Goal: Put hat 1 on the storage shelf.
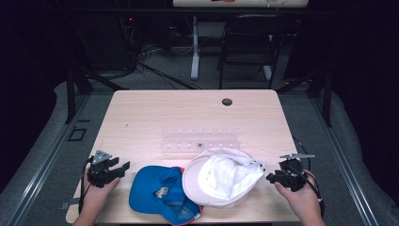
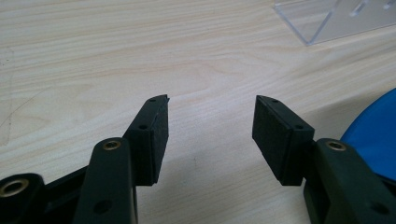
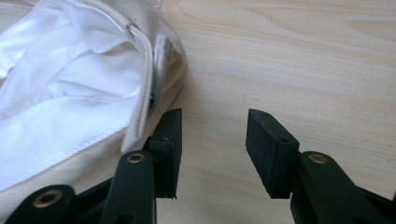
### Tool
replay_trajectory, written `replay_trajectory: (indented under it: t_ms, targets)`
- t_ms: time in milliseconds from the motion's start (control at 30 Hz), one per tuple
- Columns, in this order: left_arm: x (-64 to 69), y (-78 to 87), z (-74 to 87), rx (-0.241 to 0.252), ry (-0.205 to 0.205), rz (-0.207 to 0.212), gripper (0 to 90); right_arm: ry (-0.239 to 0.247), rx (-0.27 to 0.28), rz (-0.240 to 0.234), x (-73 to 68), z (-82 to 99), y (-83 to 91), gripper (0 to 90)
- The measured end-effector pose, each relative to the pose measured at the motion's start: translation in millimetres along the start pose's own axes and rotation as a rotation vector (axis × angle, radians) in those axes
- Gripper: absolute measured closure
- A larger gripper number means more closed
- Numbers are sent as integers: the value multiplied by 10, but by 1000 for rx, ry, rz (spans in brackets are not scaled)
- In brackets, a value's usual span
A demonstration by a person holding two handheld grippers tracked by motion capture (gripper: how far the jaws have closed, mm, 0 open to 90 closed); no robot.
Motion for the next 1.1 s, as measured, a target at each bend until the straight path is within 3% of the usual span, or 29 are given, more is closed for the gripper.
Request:
replay_trajectory:
  t_ms: [233, 500, 667, 1100]
  targets:
    - [0, 1, 5, -2, 0, -3, 463, -37, -67, -15, 13, -154, 177, 620]
    - [6, -7, 2, 0, -9, 0, 463, -67, -107, -69, -47, -332, 340, 615]
    - [5, 1, 1, 2, -9, 1, 461, -72, -132, -105, -110, -397, 314, 606]
    - [1, -5, 1, -1, -11, 0, 459, -91, -205, -115, -158, -461, 106, 633]
Point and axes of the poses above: each handheld gripper's, and its own axes: y roughly backward along the jaws, z roughly out of its underside, x roughly to its right, the point moved 4 cm from there along -y, roughly forward along the jaws, and after that the axes turned 9 degrees about -x, right-handed, at the moved point
